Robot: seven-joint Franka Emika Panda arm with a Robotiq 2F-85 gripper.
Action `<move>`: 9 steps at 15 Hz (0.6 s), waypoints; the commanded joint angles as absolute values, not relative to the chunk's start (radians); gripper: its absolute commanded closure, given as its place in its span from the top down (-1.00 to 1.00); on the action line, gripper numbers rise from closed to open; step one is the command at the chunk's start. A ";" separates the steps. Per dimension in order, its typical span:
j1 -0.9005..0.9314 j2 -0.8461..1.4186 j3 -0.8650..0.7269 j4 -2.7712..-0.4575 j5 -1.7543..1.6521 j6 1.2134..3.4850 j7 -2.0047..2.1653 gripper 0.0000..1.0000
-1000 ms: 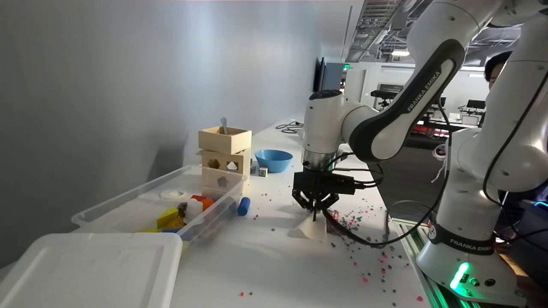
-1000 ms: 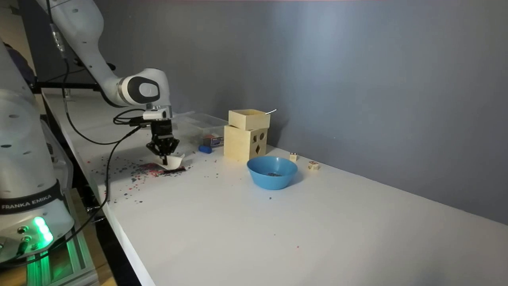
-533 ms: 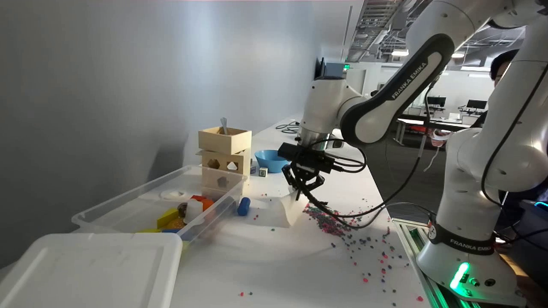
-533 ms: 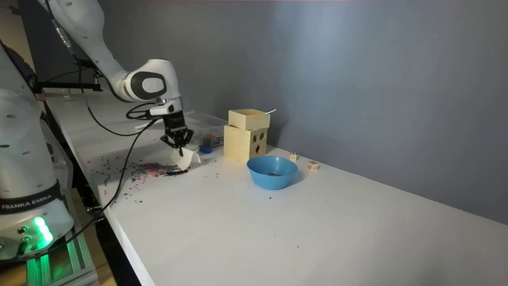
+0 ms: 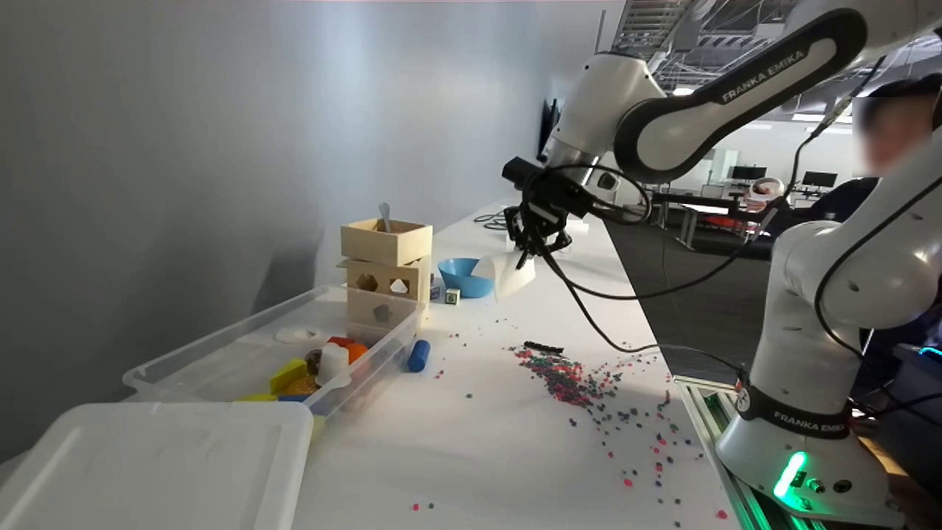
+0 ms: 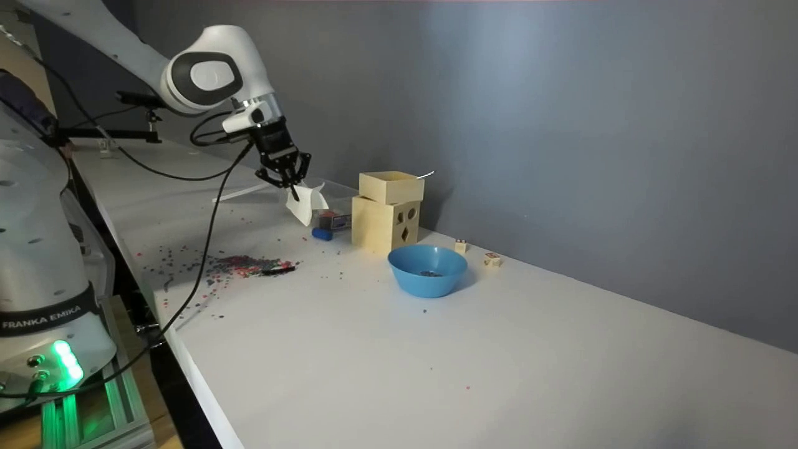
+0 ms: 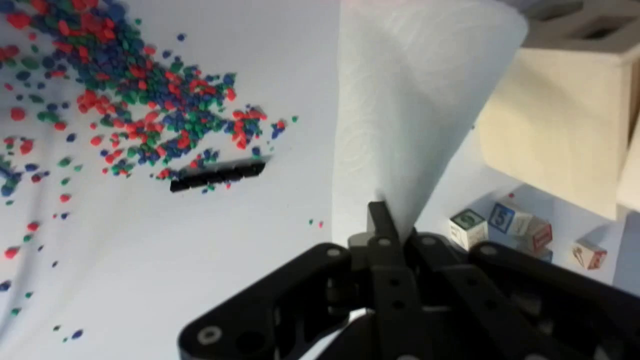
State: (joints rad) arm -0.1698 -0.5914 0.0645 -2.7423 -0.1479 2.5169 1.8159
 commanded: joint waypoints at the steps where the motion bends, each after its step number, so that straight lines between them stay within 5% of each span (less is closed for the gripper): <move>1: -0.206 -0.794 0.024 -2.772 -0.119 2.387 1.707 -0.99; 9: -0.390 -0.765 0.143 -2.743 -0.159 2.397 1.888 -0.99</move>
State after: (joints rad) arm -0.2844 -0.8291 0.0657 -2.7446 -0.1347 2.3743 1.7768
